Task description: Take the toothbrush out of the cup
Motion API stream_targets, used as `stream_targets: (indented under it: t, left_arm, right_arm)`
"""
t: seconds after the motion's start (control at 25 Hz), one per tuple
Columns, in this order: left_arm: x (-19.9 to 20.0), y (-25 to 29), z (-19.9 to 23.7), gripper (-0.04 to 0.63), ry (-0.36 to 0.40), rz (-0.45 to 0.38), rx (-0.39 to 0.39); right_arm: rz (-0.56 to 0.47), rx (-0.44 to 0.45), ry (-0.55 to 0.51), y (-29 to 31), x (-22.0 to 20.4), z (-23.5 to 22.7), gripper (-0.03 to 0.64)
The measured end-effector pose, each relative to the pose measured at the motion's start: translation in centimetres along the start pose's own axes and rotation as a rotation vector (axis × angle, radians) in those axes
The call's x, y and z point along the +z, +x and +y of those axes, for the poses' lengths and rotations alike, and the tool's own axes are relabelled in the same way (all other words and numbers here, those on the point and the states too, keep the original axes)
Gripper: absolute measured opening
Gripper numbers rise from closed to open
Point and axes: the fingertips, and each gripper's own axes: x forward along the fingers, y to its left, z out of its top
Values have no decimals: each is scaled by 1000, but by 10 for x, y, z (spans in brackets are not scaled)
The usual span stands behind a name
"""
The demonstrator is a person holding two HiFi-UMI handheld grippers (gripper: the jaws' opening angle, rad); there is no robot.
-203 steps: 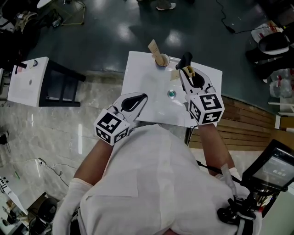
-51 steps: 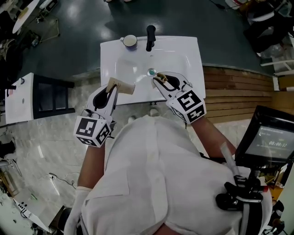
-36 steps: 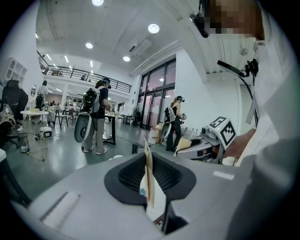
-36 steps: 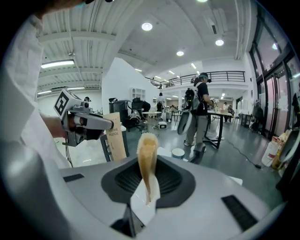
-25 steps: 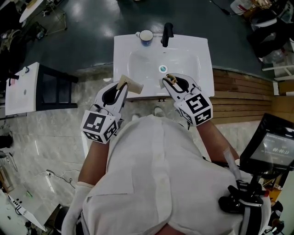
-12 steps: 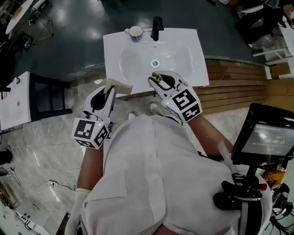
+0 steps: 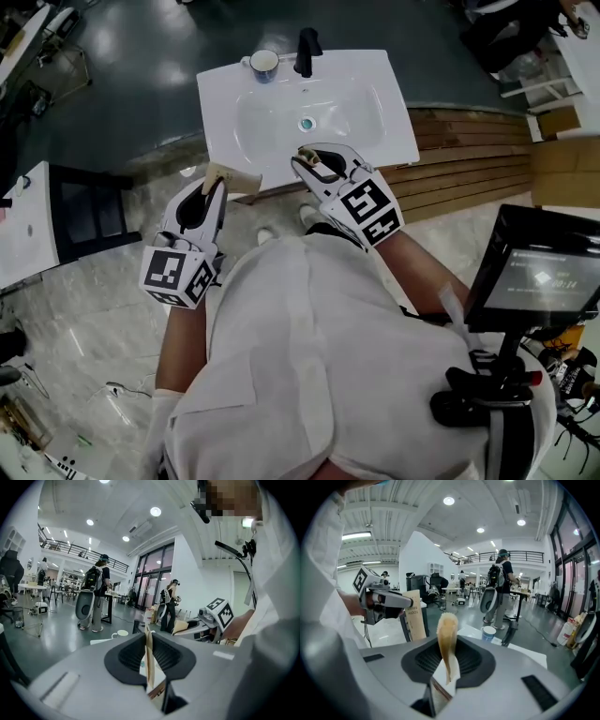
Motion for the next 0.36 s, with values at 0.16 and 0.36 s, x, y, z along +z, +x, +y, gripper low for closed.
stream_targets:
  t: [0.16, 0.36]
  left_arm:
    - [1, -1, 4, 48, -4, -9, -9]
    - [4, -2, 9, 48, -2, -15, -6]
  right_arm:
    - [5, -6, -3, 3, 1, 3, 66]
    - [5, -5, -6, 7, 5, 4, 66]
